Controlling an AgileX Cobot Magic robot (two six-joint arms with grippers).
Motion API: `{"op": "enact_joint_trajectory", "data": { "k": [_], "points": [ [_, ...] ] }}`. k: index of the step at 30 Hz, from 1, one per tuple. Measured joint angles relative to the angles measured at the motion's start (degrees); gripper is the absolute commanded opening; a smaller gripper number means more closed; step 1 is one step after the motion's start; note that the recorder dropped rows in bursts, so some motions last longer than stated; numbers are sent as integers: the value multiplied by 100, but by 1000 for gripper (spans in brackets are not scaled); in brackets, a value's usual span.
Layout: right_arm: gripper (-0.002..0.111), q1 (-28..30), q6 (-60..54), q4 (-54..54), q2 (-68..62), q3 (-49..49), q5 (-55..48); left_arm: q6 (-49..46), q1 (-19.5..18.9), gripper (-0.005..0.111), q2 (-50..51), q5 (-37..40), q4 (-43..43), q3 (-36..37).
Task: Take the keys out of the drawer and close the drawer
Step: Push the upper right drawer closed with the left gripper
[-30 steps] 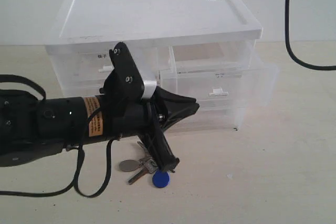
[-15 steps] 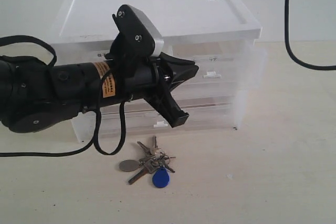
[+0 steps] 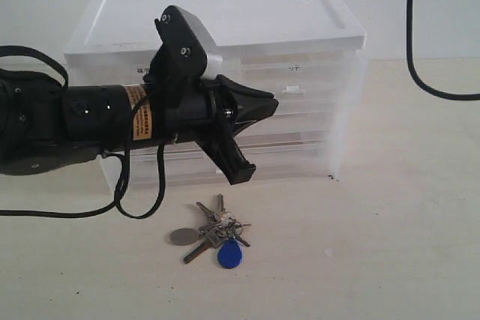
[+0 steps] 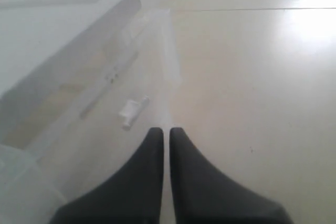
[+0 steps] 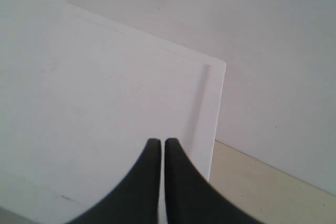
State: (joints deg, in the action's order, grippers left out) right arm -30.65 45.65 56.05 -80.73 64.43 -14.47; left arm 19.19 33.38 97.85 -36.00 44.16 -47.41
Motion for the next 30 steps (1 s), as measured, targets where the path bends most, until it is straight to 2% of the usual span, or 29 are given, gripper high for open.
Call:
{"op": "enact_joint_trajectory", "data": {
  "k": [2, 5, 9, 15, 30],
  "points": [
    [0, 0, 0, 0, 0, 0, 0, -189, 0, 5, 91, 66, -105, 13],
    [0, 0, 0, -12, 0, 0, 0, -955, 10, 5, 341, 128, -992, 13],
    [0, 0, 0, -45, 0, 0, 0, -1487, 24, 5, 559, 166, -1541, 13],
    [0, 0, 0, -74, 0, 0, 0, -2303, 59, 5, 614, 290, -2816, -183],
    [0, 0, -61, -181, 0, 0, -38, -2560, 59, 5, 627, 132, -3208, -531]
  ]
}}
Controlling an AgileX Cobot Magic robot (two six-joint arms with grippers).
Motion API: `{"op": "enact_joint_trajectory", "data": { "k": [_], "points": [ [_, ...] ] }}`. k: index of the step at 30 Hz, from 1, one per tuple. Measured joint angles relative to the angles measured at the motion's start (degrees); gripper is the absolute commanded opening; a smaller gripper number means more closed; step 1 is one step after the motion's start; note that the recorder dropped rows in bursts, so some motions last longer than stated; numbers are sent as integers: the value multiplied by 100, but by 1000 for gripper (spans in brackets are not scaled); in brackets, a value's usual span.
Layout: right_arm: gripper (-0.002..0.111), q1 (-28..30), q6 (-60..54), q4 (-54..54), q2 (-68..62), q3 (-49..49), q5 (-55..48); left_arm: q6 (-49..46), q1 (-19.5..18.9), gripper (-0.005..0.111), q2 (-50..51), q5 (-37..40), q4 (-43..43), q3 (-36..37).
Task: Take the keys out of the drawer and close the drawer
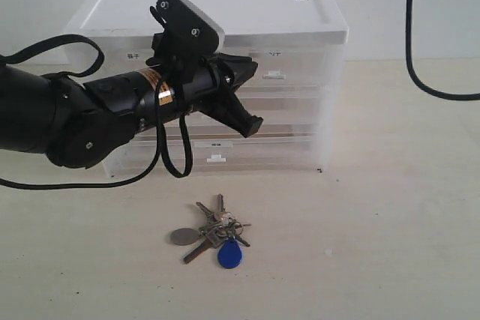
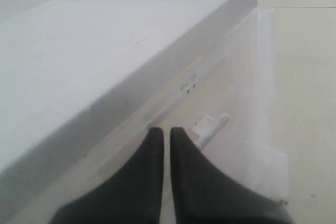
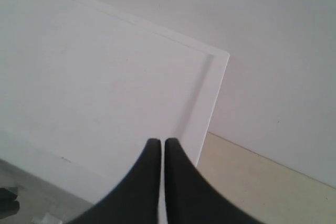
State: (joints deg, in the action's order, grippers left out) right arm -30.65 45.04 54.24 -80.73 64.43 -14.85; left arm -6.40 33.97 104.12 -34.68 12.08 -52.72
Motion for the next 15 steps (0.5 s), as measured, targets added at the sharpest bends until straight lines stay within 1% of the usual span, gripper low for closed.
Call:
{"op": "enact_joint_trajectory", "data": {
  "k": [7, 11, 13, 15],
  "points": [
    [0, 0, -35, -33, 0, 0, -22, 42, 0, 5, 0, 132, 25, -52],
    [0, 0, -45, -33, 0, 0, -22, 240, 12, 5, -227, 195, 191, 102],
    [3, 0, -45, -33, 0, 0, -22, 292, 51, 5, -510, 218, 233, 288],
    [10, 0, -33, -33, 0, 0, -46, 334, 99, 5, -902, 242, 247, 511]
  ]
}}
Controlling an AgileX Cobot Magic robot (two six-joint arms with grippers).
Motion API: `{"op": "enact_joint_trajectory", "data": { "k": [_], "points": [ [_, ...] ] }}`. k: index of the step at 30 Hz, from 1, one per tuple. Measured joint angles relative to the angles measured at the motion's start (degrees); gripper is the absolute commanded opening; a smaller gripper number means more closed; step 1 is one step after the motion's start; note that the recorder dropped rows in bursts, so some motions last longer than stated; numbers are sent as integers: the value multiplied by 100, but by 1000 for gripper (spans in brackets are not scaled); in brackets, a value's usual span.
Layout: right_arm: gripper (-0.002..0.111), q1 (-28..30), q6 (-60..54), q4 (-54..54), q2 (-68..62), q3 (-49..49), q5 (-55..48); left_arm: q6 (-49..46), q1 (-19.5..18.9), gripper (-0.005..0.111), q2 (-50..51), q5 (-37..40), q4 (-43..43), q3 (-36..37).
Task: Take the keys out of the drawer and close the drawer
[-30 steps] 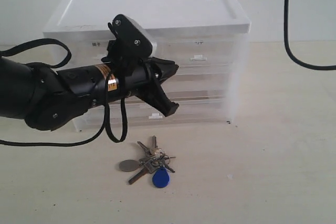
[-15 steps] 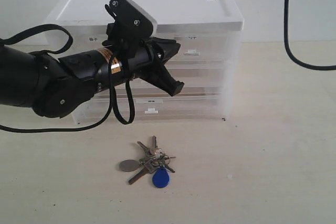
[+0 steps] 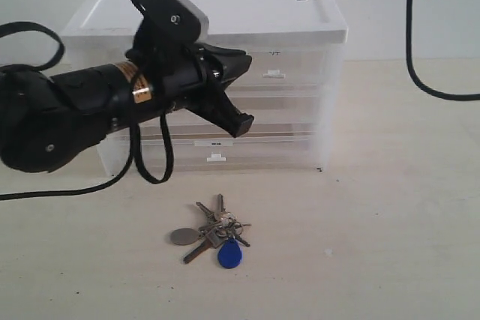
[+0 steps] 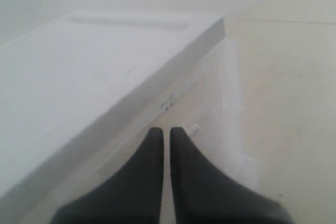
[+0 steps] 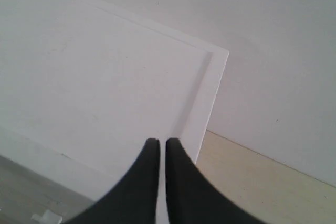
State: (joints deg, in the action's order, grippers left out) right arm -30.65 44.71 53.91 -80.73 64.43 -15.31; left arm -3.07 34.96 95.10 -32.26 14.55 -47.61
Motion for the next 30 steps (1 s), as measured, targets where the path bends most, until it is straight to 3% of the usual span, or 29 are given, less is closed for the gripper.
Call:
{"op": "enact_joint_trajectory", "data": {
  "k": [3, 7, 12, 13, 15, 20, 30],
  "points": [
    [21, 31, 218, 0, 0, 0, -77, -38, 36, 5, -683, 182, -275, 235],
    [21, 382, 478, -48, 0, 0, -253, -748, -311, 5, -1534, 959, -1506, 113],
    [20, 1088, 17, -966, 0, 0, -280, -1407, -1507, 5, -1827, 2099, -2958, -564],
    [16, 1169, -205, -1228, 0, 0, -228, -1426, -1799, 5, -1777, 2285, -3133, -690],
    [0, 1334, -784, -1897, -11, 0, -84, -1420, -2324, 5, -1610, 2718, -3356, -907],
    [0, 1619, -2436, -3665, -224, 0, 252, -1295, -3400, 5, -998, 3671, -3566, -1347],
    [0, 1699, -3635, -4845, -1288, 415, 276, -1288, -3547, 5, -143, 4373, -3624, -2056]
  ]
}}
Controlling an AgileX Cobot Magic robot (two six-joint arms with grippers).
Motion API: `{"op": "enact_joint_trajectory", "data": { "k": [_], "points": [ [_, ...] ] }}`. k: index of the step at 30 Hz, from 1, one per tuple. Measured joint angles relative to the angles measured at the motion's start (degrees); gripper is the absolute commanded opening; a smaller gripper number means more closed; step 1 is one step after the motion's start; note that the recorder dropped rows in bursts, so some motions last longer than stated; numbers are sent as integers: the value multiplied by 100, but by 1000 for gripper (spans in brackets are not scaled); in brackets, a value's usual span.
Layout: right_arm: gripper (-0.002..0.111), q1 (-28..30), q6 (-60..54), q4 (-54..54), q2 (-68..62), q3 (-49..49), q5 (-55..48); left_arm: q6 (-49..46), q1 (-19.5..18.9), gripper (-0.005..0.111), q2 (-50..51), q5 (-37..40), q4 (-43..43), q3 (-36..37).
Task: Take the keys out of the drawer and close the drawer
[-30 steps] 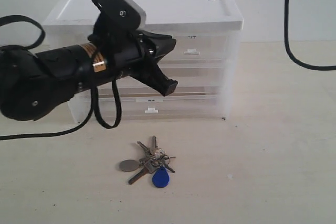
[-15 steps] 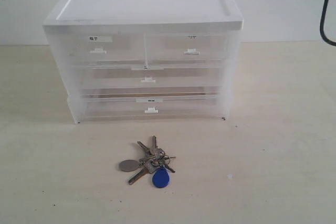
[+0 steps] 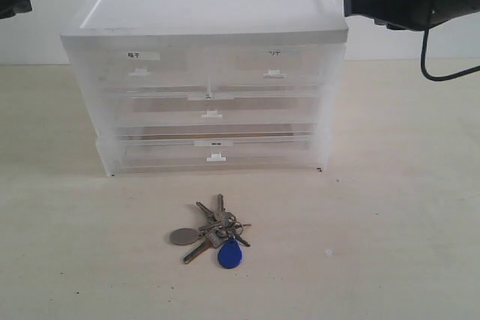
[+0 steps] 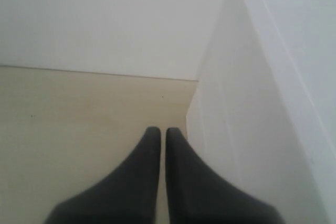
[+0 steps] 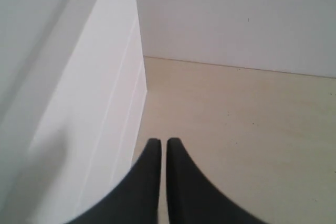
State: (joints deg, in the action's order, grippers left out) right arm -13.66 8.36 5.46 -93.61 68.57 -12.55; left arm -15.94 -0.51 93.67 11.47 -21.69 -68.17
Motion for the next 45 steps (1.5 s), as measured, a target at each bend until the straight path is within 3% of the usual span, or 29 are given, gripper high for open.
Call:
{"op": "enact_joint_trajectory", "data": {
  "k": [13, 20, 36, 45],
  "points": [
    [0, -275, -538, -636, -58, 216, -46, -269, 625, 5, 546, 10, -225, -162],
    [0, -452, -617, -694, -146, 216, -397, -324, 756, 5, 546, 68, -241, -171],
    [0, -825, -705, -410, 469, -401, -775, -1200, 712, 5, 495, 293, -1026, -153],
    [0, -856, -728, -410, 573, -470, -848, -1623, 713, 5, -265, 325, -1535, 767]
  ]
}}
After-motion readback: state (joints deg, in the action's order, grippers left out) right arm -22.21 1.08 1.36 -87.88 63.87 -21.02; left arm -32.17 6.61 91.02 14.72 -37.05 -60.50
